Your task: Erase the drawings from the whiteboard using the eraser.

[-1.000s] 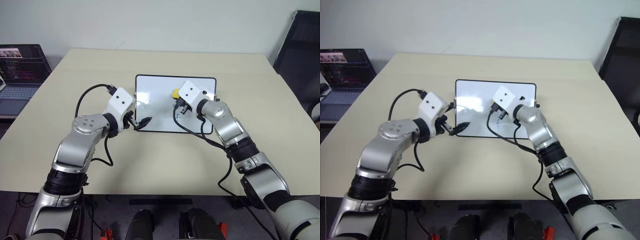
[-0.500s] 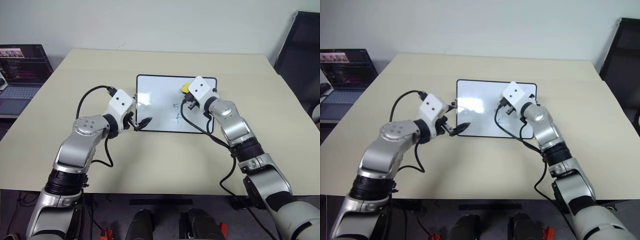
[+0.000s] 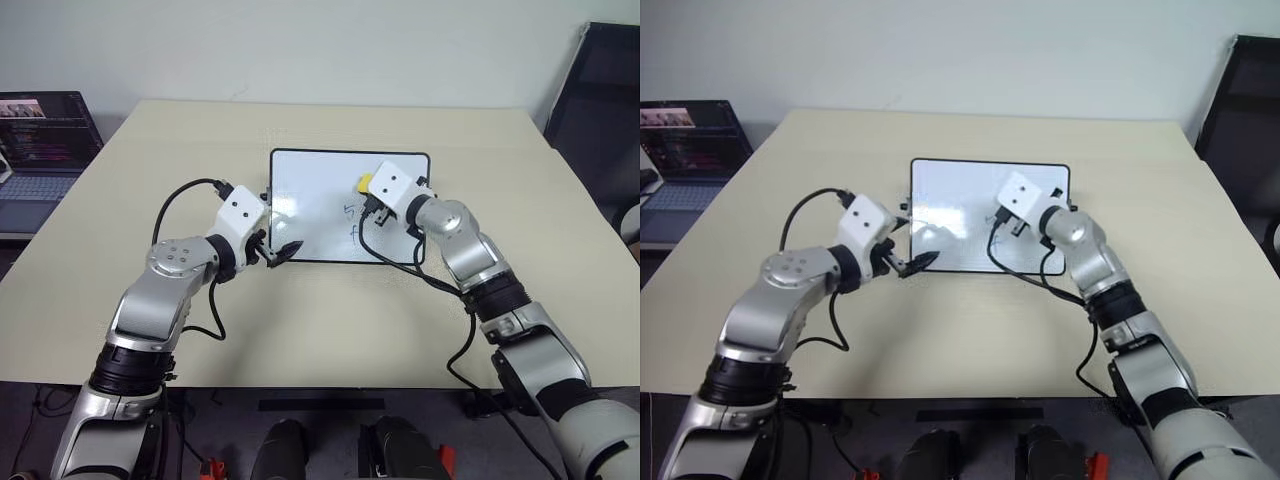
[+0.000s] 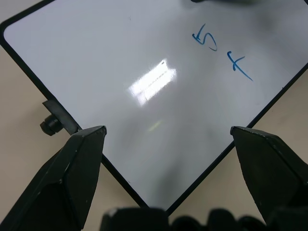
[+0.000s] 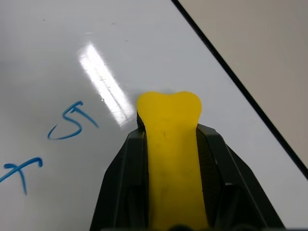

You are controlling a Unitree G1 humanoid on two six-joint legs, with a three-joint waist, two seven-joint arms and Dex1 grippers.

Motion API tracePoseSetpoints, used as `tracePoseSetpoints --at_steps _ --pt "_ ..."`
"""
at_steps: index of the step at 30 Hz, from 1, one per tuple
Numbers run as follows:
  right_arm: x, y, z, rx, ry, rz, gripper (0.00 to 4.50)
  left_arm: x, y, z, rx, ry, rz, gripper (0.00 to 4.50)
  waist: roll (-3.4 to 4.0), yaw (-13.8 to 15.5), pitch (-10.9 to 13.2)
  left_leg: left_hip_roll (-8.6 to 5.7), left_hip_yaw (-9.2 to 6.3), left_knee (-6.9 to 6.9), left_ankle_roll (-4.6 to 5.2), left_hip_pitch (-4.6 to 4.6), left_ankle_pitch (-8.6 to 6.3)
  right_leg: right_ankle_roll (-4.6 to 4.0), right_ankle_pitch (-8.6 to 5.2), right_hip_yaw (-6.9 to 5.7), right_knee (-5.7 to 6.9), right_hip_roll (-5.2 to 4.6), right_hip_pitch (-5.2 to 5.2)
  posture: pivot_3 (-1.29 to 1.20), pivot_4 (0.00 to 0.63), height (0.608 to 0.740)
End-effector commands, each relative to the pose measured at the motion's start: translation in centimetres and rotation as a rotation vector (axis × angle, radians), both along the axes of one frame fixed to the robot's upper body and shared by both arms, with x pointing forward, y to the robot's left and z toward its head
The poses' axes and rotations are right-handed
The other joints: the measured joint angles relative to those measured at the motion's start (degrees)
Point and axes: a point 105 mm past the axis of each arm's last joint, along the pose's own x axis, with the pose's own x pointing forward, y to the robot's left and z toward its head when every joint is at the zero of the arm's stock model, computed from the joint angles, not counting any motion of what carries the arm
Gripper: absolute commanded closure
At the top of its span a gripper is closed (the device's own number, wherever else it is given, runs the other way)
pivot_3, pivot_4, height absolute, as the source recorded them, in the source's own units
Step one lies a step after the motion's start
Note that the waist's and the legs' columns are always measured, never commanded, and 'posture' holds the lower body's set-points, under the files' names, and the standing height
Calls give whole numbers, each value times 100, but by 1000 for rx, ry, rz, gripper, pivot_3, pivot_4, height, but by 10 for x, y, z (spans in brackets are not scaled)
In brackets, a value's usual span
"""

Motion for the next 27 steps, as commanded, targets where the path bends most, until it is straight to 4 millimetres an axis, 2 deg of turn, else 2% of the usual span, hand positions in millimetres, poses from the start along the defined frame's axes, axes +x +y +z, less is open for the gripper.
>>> tracePoseSetpoints --at_steps 1,5,8,11,15,17,20,23,27 --pt "-4 12 11 21 -37 40 3497 -1 -1 13 -11 -54 -15 0 0 -5 0 0 0 -1 0 0 0 0 0 0 0 1 -1 0 150 740" --pt "-10 14 10 43 -43 54 3497 -2 1 12 -11 -50 -11 0 1 -21 0 1 -1 -6 0 -2 -1 0 0 2 -2 0 -4 0 150 740" --pt "-15 9 16 91 -41 50 3497 -3 1 13 -17 -50 -8 0 1 -22 1 1 -4 -8 -1 -6 -2 0 0 1 -4 -1 -6 0 150 740" --pt "-27 1 30 215 -29 53 3497 -7 3 13 -87 -37 -2 0 2 -20 2 2 -8 -8 -1 -13 -2 0 0 -1 -4 -1 -9 0 150 740" --pt "-51 -11 39 494 57 71 3498 -21 8 8 -138 -23 -50 0 2 -19 2 4 -11 -9 -1 -17 -2 0 -1 -3 -7 -3 -10 0 150 740" --pt "-64 -21 33 546 95 69 3500 -26 15 6 -136 -25 -51 0 2 -18 2 5 -14 -11 -1 -17 -2 -1 -1 -2 -8 -4 -10 0 150 740" --pt "-86 -37 9 560 180 45 3501 -32 22 5 -153 -29 -72 0 2 -13 2 4 -16 -10 -1 -18 -2 -2 -2 1 -9 -5 -8 0 150 740" --pt "-111 -42 -12 554 268 63 3502 -35 27 4 -166 -33 -81 0 3 22 2 1 -13 -9 -1 -18 -2 -1 -4 -1 -11 -7 -7 0 150 740" --pt "-127 -45 -31 518 328 52 3502 -36 28 2 -157 -41 -93 0 3 12 2 2 -7 -8 -1 -15 -2 23 -18 -1 -13 -4 -8 0 150 740"
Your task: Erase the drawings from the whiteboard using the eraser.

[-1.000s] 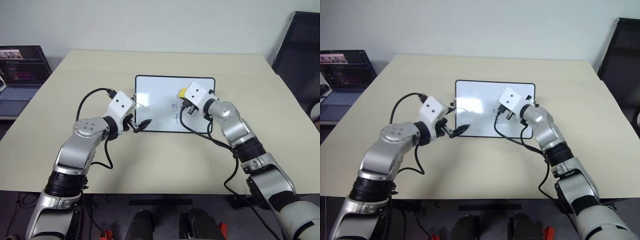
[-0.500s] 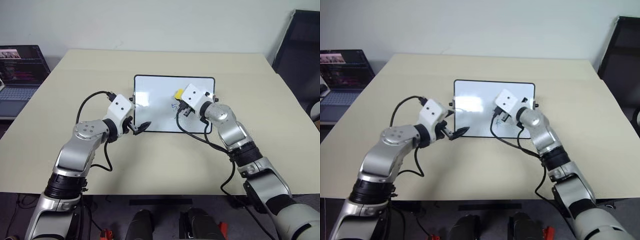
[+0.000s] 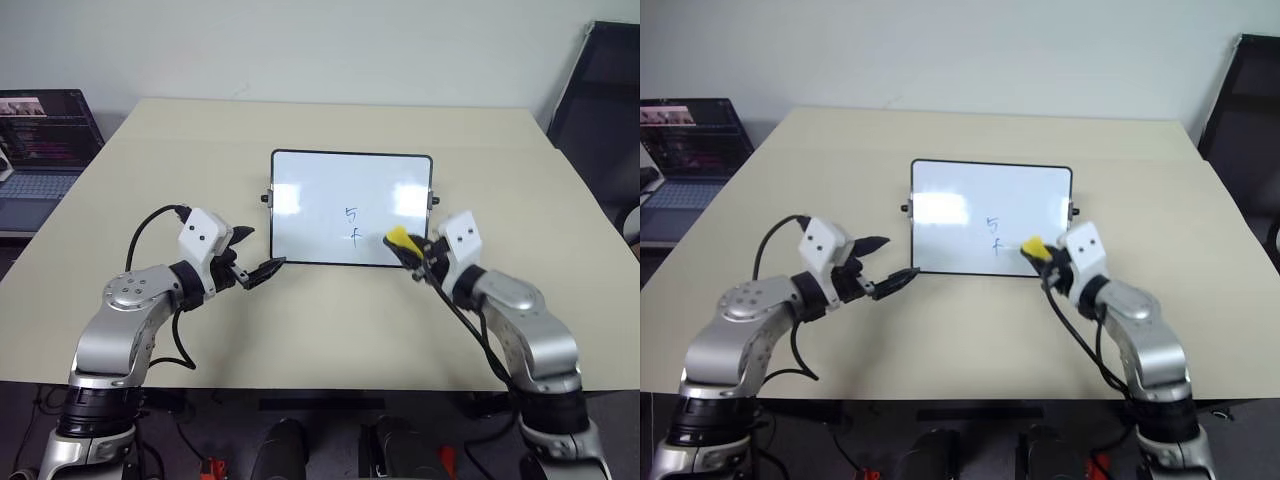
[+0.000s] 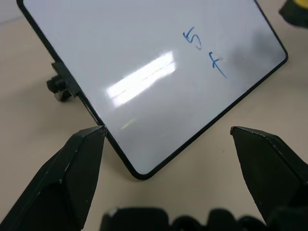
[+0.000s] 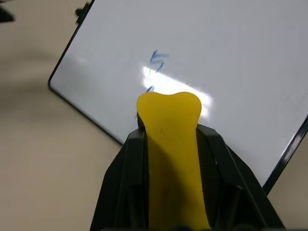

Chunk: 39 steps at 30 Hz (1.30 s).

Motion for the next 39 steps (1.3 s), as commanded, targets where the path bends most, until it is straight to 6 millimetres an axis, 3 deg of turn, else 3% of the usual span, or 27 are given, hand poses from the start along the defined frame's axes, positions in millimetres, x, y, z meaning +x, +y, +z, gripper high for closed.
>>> tracePoseSetpoints --at_steps 1,14,18,21,29,34,39 --pt "-11 5 12 -4 -50 34 3502 -2 0 11 5 -59 -20 0 -1 -26 0 1 2 0 0 2 0 1 -1 3 0 1 0 0 150 740" --pt "-14 16 8 -75 -44 97 3502 -1 -13 6 38 -66 -89 0 -2 -46 0 2 8 0 1 9 1 3 -2 9 -3 12 3 0 150 740" --pt "-7 21 13 -273 -153 134 3502 -1 -8 -1 62 -55 -74 0 -2 -54 0 1 8 0 1 11 1 3 -2 10 -3 13 2 0 150 740" --pt "5 35 25 -341 -237 158 3502 0 -7 -4 78 -44 -68 0 -2 -78 0 -1 13 1 1 14 1 3 -2 12 -3 15 2 0 150 740" --pt "59 69 46 -452 -381 138 3503 -3 -15 -5 101 -39 -107 0 -4 -80 1 1 12 0 1 10 1 -21 12 11 -3 13 1 0 150 740" --pt "89 77 52 -502 -418 102 3503 -4 -18 -4 108 -41 -119 0 -4 -83 1 2 12 -3 1 9 0 -26 15 5 -3 12 0 0 150 740" --pt "102 76 49 -548 -417 94 3503 -4 -18 -4 111 -42 -120 0 -4 -80 1 2 11 -5 1 6 0 -27 15 2 -2 6 0 0 150 740"
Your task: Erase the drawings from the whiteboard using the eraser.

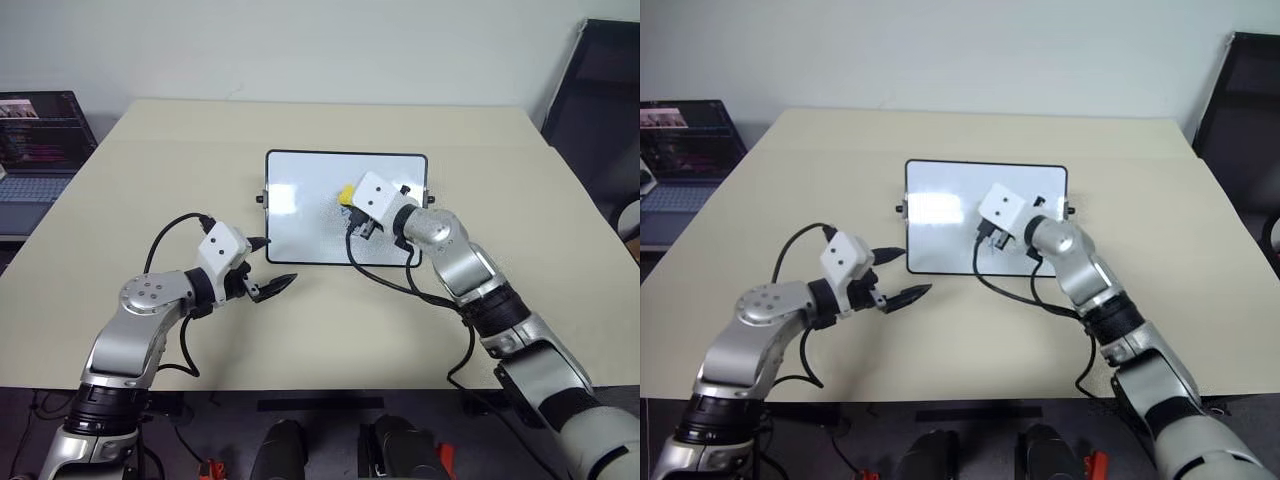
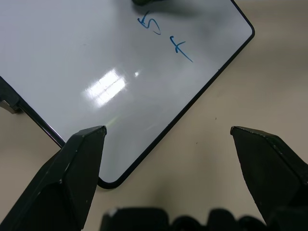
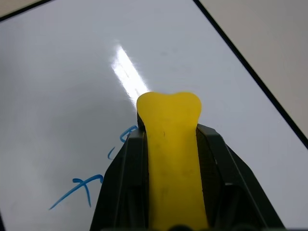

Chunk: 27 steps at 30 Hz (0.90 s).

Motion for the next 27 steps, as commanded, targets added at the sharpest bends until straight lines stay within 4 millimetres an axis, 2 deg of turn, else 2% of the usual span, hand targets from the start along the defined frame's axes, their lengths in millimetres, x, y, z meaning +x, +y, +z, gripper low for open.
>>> tracePoseSetpoints --at_steps 1,6,8,14,18,23,25,27 --pt "5 2 9 -38 -45 18 3503 -2 -5 12 15 -50 -21 0 0 0 0 0 -2 0 0 0 0 0 0 0 0 -2 0 0 150 740" --pt "-8 4 -19 -156 58 108 3503 -5 -6 10 12 -47 -20 0 0 -6 0 0 -7 1 0 3 0 0 0 1 6 -2 0 0 150 740" --pt "-7 4 -16 -159 43 104 3503 -5 -6 10 11 -47 -20 0 0 -6 0 1 -8 2 0 6 0 0 0 0 9 0 1 0 150 740" --pt "11 -3 17 -86 -113 -15 3503 -4 -9 10 7 -45 -27 0 0 -9 0 1 -6 5 0 9 1 0 0 3 13 0 1 0 150 740" --pt "9 -7 2 -128 -52 -5 3503 -3 -11 10 5 -46 -33 0 0 -7 0 0 -6 5 0 8 1 0 0 3 12 0 1 0 150 740" --pt "-9 -8 -25 -209 76 91 3503 -4 -13 9 3 -42 -38 0 0 -1 -1 -1 -7 4 0 8 0 0 0 2 12 -1 3 0 150 740" --pt "-11 -8 -25 -214 79 94 3503 -4 -14 9 3 -41 -40 0 0 -4 -1 0 -7 5 0 9 1 0 0 2 12 -1 4 0 150 740" --pt "-4 -11 -17 -193 31 48 3503 -4 -15 9 1 -41 -43 0 0 -10 0 0 -6 5 1 12 1 0 0 3 14 0 4 0 150 740"
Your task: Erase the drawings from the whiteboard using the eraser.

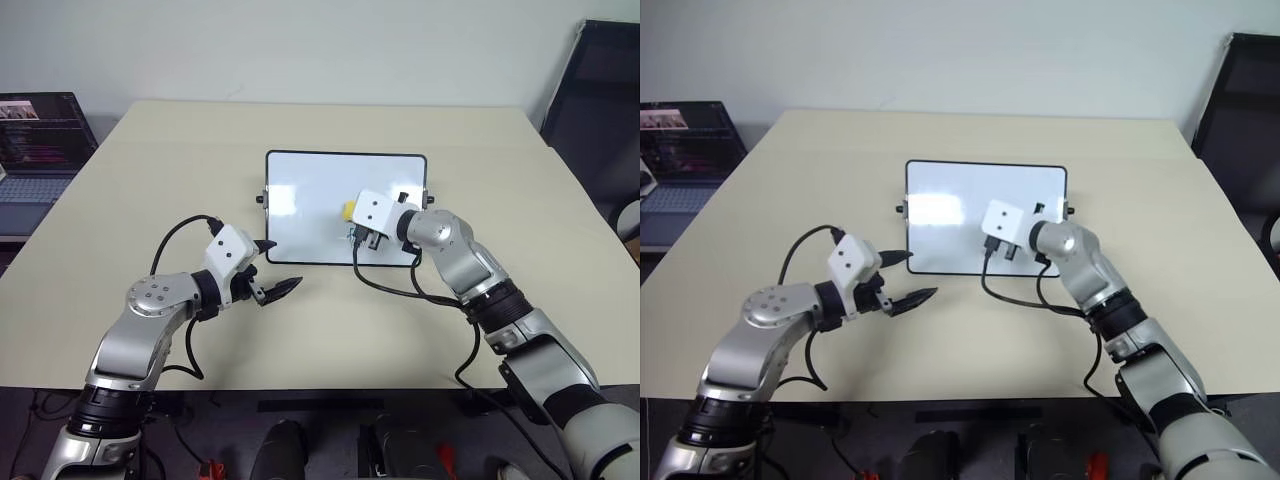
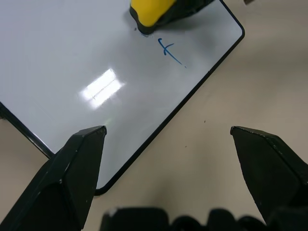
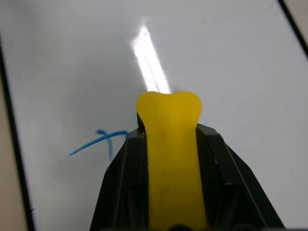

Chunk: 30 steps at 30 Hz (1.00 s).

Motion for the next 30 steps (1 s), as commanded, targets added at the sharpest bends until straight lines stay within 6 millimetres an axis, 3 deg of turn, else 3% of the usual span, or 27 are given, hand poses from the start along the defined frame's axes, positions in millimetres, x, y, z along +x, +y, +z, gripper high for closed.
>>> tracePoseSetpoints --at_steps 1,5,13,20,24,28,30 --pt "9 -7 9 9 -61 -68 3503 -1 -6 11 -5 -47 -28 0 0 -7 0 0 1 0 0 1 0 0 0 1 0 1 0 0 150 740" --pt "17 -13 22 40 -122 -115 3503 -1 -7 10 -3 -48 -33 0 0 -7 0 -1 2 2 0 4 1 0 0 2 2 4 1 0 150 740" --pt "-4 7 -6 -10 -3 4 3503 -1 -5 7 -5 -43 -30 0 0 -5 0 0 2 1 0 4 1 0 0 3 1 4 1 0 150 740" --pt "14 15 25 63 -170 -73 3503 -2 -4 6 -3 -42 -28 0 0 -30 0 0 7 1 0 9 1 -2 1 8 3 8 1 0 150 740" --pt "18 15 27 63 -182 -79 3503 -2 -4 7 -2 -43 -26 0 0 -14 0 0 5 2 1 8 2 -4 2 7 2 8 1 0 150 740" --pt "7 9 -4 -29 -61 -31 3503 -4 -4 7 -3 -41 -23 0 -1 -10 0 1 6 -1 1 6 1 -4 2 7 0 4 1 0 150 740" --pt "2 8 -10 -47 -33 -12 3503 -4 -5 7 -3 -39 -23 0 -1 -9 -1 1 4 -2 1 7 1 -3 2 6 -1 3 2 0 150 740"
